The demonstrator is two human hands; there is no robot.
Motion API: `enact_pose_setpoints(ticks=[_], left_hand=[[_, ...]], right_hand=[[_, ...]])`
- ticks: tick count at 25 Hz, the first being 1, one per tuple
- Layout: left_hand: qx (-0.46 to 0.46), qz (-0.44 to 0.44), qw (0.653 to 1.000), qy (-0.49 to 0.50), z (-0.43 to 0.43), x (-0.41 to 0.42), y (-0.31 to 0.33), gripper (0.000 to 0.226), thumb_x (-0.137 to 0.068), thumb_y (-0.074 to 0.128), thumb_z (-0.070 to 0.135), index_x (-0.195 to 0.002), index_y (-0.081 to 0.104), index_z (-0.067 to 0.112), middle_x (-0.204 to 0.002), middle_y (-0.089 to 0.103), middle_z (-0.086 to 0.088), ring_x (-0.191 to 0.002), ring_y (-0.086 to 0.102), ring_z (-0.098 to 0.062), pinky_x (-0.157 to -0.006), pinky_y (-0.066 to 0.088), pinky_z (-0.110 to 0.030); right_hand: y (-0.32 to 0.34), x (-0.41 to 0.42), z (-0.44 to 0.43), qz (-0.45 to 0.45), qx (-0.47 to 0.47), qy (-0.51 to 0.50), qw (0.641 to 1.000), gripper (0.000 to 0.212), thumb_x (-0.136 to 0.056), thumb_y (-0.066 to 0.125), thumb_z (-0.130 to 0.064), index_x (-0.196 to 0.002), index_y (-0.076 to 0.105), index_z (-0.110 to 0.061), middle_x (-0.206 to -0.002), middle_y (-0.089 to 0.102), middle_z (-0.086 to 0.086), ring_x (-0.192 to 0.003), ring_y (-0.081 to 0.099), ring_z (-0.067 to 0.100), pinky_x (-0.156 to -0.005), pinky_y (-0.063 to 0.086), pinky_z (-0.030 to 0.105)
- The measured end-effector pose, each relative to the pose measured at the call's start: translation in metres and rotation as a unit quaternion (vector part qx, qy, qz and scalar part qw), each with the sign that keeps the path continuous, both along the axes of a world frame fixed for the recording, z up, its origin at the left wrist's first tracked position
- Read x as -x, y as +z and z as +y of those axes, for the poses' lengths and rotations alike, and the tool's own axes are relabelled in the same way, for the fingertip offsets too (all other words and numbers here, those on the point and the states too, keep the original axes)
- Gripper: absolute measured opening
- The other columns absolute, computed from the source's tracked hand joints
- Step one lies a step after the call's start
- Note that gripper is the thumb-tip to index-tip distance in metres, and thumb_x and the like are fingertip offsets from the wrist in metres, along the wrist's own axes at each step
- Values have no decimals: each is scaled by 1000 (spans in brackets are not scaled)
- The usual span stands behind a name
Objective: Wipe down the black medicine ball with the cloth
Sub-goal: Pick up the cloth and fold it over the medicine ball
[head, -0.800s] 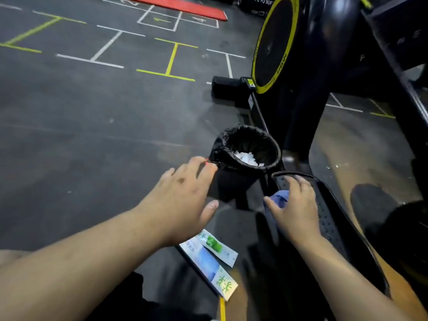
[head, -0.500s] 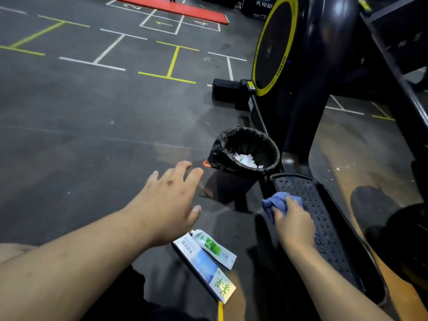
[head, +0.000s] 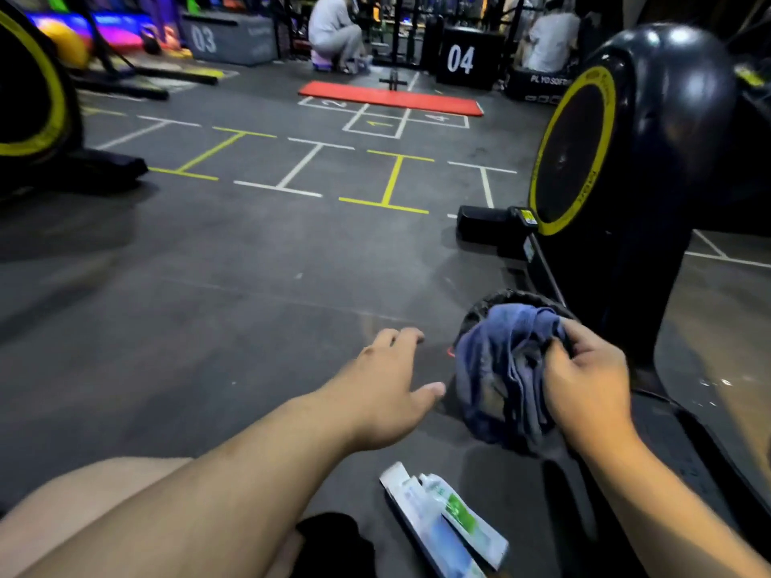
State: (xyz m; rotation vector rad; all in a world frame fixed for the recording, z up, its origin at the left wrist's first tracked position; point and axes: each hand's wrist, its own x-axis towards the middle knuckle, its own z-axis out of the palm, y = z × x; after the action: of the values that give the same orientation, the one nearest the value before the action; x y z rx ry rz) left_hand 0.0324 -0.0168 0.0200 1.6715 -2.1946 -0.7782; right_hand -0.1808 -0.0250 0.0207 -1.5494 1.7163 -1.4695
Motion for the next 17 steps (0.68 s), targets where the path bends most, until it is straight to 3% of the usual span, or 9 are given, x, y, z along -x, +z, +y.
enact_pose_setpoints(ticks=[2,4,7,10,12,15,16,17], left_hand=[[-17,126,990,52,-3,-14,19,59,-87,62,48,-137,35,31,-141,47,3,-128,48,-17,-108,40,-36],[14,228,966,123,0,-41,41,48,-81,66,39,-124,44,37,-121,61,12,-112,58,-8,-100,46,-31],[123,268,921,254,20,-102,60,44,-68,66,44,-109,51,46,-103,67,25,-101,63,0,-95,51,-31],[245,310,839,375,73,-172,70,45,-65,73,40,-105,53,42,-94,69,16,-89,66,0,-86,54,-30],[309,312,773,458,116,-217,75,36,-65,73,36,-96,54,36,-87,66,7,-78,63,-8,-76,53,-34],[355,240,732,530,169,-272,82,29,-63,65,45,-83,51,31,-76,59,6,-73,52,-17,-71,45,-35],[363,222,715,555,196,-288,81,28,-62,62,45,-82,50,31,-75,57,6,-74,51,-17,-70,42,-35],[366,203,698,581,218,-304,77,28,-62,61,44,-82,48,30,-75,56,5,-74,49,-17,-69,40,-34]], right_hand=[[23,-49,-7,-115,6,128,985,36,-92,52,5,-77,73,-20,-69,72,-16,-66,60,-5,-61,48,12],[45,-97,-12,-206,-13,232,950,32,-94,54,0,-77,75,-19,-71,73,-4,-67,61,6,-60,51,21],[74,-161,-21,-298,-67,334,891,27,-94,56,-9,-76,74,-16,-74,73,5,-67,64,16,-60,52,25],[101,-236,-13,-285,-133,473,823,25,-94,54,-11,-81,75,-15,-79,74,7,-69,68,18,-66,53,27],[116,-293,8,-259,-178,588,746,27,-95,50,-10,-86,75,-13,-87,75,10,-79,69,21,-76,51,35],[132,-360,45,-197,-229,735,607,28,-95,45,-8,-100,72,-8,-103,73,13,-95,70,25,-82,55,38],[131,-389,65,-158,-238,764,578,28,-94,45,-4,-105,71,-7,-104,73,13,-95,70,25,-79,56,36],[127,-415,84,-120,-237,770,581,27,-93,48,0,-106,70,-7,-101,74,12,-90,70,25,-73,56,32]])
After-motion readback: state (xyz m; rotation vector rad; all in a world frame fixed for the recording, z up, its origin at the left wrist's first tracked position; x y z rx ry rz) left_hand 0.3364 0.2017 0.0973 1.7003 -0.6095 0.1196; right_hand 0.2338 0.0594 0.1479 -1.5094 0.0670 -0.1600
